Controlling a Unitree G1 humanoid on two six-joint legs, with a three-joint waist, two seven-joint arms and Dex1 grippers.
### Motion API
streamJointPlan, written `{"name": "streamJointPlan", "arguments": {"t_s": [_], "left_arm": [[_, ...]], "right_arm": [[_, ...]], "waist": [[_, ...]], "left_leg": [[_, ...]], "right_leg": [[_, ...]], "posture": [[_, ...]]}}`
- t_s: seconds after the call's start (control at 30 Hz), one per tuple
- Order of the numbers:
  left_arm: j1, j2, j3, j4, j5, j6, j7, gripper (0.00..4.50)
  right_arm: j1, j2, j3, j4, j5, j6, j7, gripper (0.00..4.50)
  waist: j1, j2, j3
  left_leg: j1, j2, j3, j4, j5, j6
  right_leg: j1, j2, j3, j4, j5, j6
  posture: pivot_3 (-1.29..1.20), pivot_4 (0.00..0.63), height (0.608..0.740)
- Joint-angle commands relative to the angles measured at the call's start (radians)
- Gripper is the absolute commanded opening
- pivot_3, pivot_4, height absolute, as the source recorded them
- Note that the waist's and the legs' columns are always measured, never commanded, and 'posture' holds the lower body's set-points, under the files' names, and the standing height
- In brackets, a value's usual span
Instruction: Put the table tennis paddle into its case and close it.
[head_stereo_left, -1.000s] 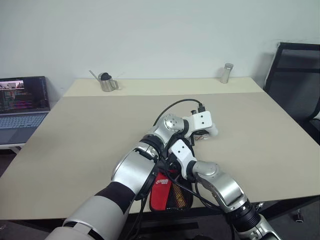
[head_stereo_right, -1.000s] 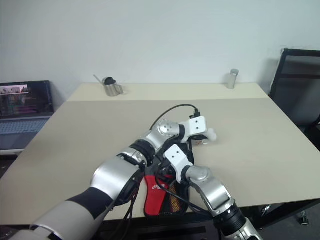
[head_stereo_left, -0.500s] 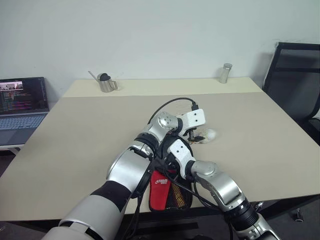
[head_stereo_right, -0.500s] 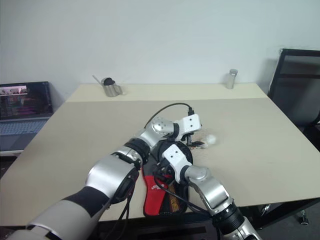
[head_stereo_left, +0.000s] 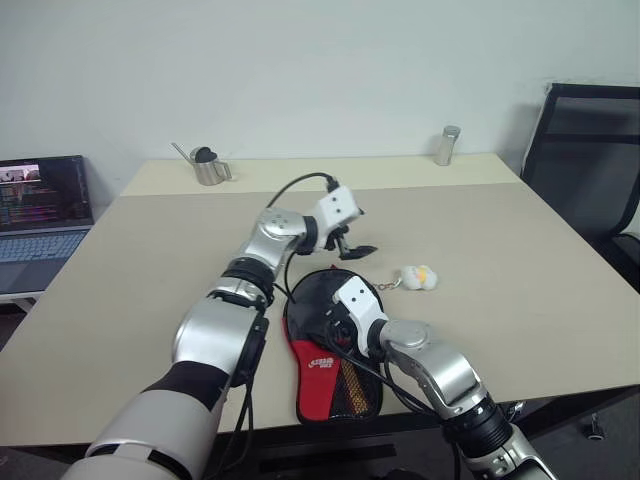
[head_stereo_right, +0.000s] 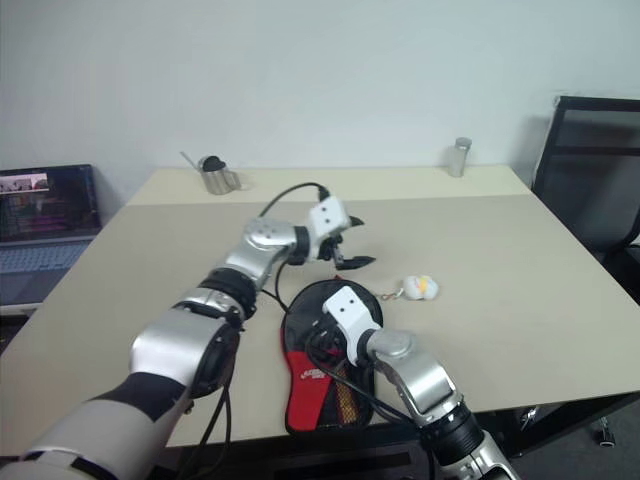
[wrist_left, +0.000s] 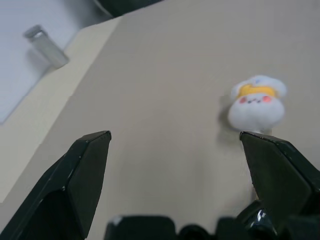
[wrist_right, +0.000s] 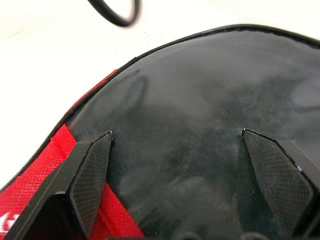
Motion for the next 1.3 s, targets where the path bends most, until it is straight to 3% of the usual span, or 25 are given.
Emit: {"name": "streamJointPlan", "arguments": {"t_s": [0.03,0.2,0.33,0.4,0.53,0.67,0.9,1.27,1.3], "left_arm": [[0.038,0.036,0.072,-0.073,-0.11,0.056,-0.116,4.49],[0.177,0.082,0.102,-0.269,-0.219,0.158,-0.298,4.49],[0.298,0.105,0.086,-0.474,-0.272,0.305,-0.337,4.49],[0.365,0.116,0.06,-0.58,-0.279,0.36,-0.352,4.49],[0.448,0.127,0.006,-0.688,-0.261,0.411,-0.351,4.49],[0.447,0.104,-0.067,-0.639,-0.211,0.398,-0.324,4.49],[0.389,0.052,-0.113,-0.519,-0.185,0.336,-0.281,4.49],[0.379,0.037,-0.125,-0.477,-0.18,0.312,-0.286,4.49],[0.38,0.037,-0.127,-0.473,-0.178,0.31,-0.286,4.5]], "right_arm": [[-0.009,0.008,-0.078,-0.143,0.066,0.11,-0.004,4.5],[-0.04,-0.044,-0.144,-0.339,0.121,0.265,0.001,4.5],[-0.061,-0.107,-0.214,-0.458,0.188,0.366,0.024,4.5],[-0.071,-0.193,-0.24,-0.496,0.218,0.376,0.067,4.5],[-0.083,-0.417,-0.253,-0.45,0.204,0.273,0.151,4.5],[-0.117,-0.598,-0.188,-0.221,0.105,0.023,0.235,4.5],[-0.197,-0.591,-0.103,0.155,-0.008,-0.272,0.299,4.5],[-0.334,-0.525,-0.022,0.587,-0.167,-0.575,0.365,4.5],[-0.343,-0.518,-0.019,0.614,-0.18,-0.59,0.368,4.31]], "waist": [[0.001,0.0,0.0],[0.001,0.0,0.001],[0.004,0.0,0.001],[0.005,0.0,0.001],[0.014,0.001,0.001],[0.018,0.0,0.001],[0.015,0.0,0.001],[0.016,0.0,0.002],[0.015,0.0,0.002]], "left_leg": [[0.0,0.0,0.0,0.0,0.0,0.0],[-0.004,0.0,-0.001,0.0,0.0,0.0],[-0.004,0.0,-0.002,0.001,0.0,0.0],[-0.004,0.0,-0.003,0.001,0.0,0.0],[-0.003,-0.001,-0.003,0.0,0.0,0.0],[-0.003,-0.002,-0.001,0.001,0.0,0.0],[-0.003,-0.001,0.0,0.0,0.0,0.0],[-0.003,-0.001,0.002,0.0,0.0,0.0],[-0.003,-0.001,0.002,0.0,0.0,0.0]], "right_leg": [[0.0,0.0,0.0,0.0,0.0,0.0],[-0.002,-0.001,0.0,-0.001,0.0,0.0],[-0.002,-0.001,0.0,0.0,0.0,0.0],[-0.002,-0.001,0.0,0.0,0.0,0.0],[-0.001,-0.001,0.001,-0.001,0.0,-0.001],[-0.001,-0.001,0.0,-0.001,0.0,-0.001],[-0.002,0.0,0.001,-0.001,0.0,-0.001],[-0.002,0.0,0.0,-0.001,0.0,-0.001],[-0.002,0.0,0.0,-0.001,0.0,-0.001]], "posture": [[0.0,0.15,0.74],[0.0,0.15,0.74],[0.0,0.15,0.74],[0.0,0.15,0.74],[0.0,0.15,0.74],[0.0,0.15,0.74],[0.0,0.15,0.74],[0.0,0.15,0.74],[0.0,0.15,0.74]]}}
